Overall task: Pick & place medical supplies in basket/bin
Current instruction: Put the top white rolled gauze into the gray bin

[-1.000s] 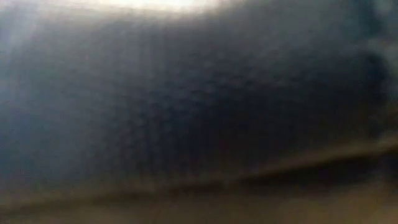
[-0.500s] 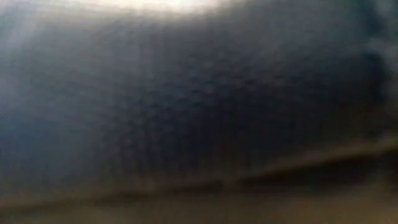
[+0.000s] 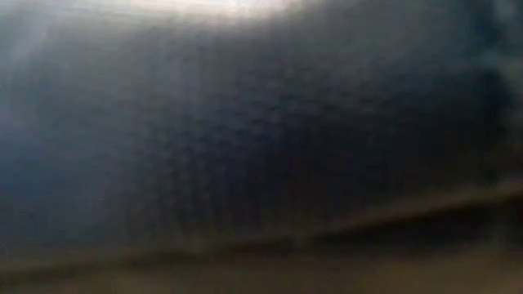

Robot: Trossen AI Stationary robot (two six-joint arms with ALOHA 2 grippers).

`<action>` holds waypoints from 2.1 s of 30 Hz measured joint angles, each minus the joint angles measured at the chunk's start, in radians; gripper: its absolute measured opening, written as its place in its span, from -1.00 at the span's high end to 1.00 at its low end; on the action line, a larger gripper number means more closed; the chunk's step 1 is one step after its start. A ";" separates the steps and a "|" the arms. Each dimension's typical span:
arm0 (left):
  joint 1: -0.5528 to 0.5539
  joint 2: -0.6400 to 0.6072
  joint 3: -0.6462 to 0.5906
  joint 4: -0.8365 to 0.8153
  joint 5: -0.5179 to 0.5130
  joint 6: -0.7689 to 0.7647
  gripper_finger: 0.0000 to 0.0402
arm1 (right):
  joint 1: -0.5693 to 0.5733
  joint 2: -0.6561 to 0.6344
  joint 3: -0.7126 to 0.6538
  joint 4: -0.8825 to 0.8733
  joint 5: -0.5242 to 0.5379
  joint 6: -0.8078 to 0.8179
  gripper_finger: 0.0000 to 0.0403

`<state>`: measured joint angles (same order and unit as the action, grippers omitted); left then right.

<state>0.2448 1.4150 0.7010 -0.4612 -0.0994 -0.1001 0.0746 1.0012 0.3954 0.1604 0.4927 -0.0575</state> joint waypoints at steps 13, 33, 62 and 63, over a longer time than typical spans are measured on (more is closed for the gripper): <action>-0.130 -0.158 -0.100 0.624 0.114 0.108 0.94 | 0.000 0.000 0.000 0.000 -0.004 0.019 0.00; -0.125 -0.165 -0.446 1.396 -0.131 0.117 0.95 | 0.000 0.000 -0.001 0.010 -0.004 0.027 0.00; -0.109 -0.181 -0.445 1.215 -1.173 0.190 0.95 | 0.000 0.000 -0.012 0.000 -0.003 0.066 0.00; -0.102 -0.181 -0.445 1.184 -1.182 0.175 0.95 | 0.000 0.000 -0.012 0.001 -0.003 0.068 0.00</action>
<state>0.1430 1.2343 0.2562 0.7224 -1.2813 0.0747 0.0744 1.0012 0.3836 0.1610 0.4892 0.0103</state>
